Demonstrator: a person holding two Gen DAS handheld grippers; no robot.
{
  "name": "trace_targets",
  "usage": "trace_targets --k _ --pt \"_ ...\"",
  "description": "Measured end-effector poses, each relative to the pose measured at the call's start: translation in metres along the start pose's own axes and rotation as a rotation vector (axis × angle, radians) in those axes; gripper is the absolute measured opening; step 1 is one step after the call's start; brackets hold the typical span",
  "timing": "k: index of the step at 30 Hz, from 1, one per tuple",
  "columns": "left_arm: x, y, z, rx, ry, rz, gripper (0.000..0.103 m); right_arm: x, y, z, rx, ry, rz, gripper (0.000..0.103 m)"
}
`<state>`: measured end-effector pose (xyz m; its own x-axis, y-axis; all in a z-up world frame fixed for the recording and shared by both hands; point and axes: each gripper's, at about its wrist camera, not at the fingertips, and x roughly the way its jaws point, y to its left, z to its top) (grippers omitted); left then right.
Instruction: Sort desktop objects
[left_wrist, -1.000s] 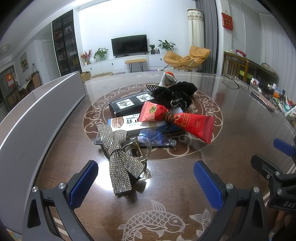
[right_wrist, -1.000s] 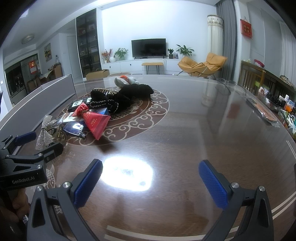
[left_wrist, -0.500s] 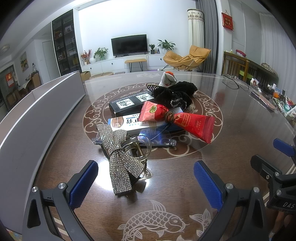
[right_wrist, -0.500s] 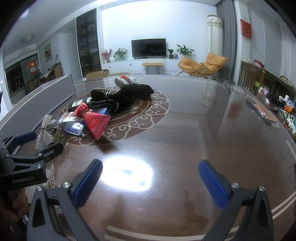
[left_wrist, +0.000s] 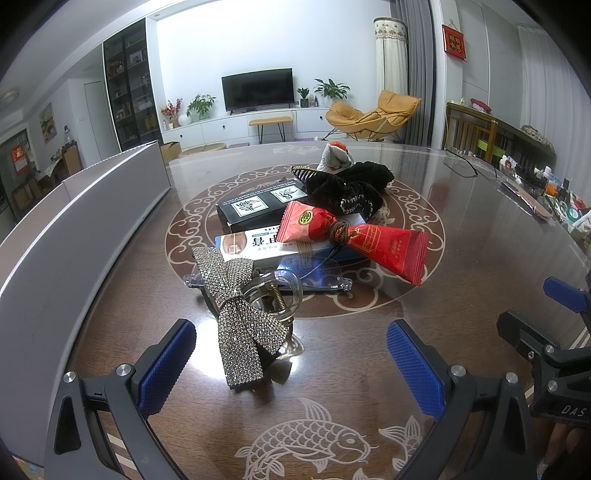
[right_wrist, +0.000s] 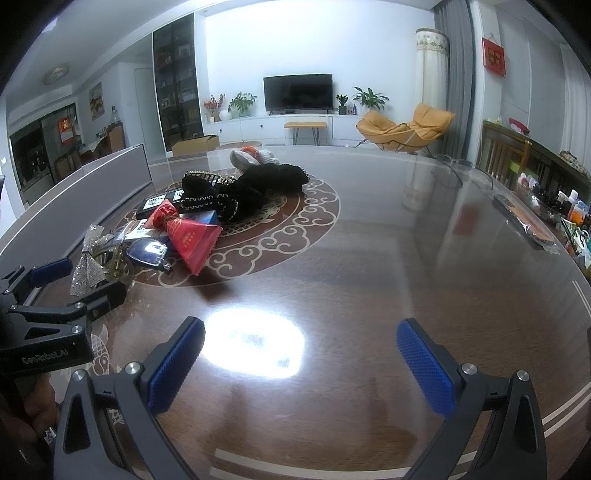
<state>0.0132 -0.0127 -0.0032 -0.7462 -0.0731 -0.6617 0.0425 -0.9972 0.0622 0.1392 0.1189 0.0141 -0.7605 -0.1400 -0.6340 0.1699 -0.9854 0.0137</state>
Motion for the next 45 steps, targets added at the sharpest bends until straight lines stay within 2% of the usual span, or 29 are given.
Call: trace_targets --k 17,45 --pt "-0.001 -0.001 0.000 -0.006 0.001 0.006 0.103 0.013 0.003 0.001 -0.026 0.078 -0.038 0.103" --pt "-0.002 -0.002 -0.002 -0.012 0.003 0.013 0.103 0.017 0.004 0.000 -0.029 0.099 -0.036 0.103"
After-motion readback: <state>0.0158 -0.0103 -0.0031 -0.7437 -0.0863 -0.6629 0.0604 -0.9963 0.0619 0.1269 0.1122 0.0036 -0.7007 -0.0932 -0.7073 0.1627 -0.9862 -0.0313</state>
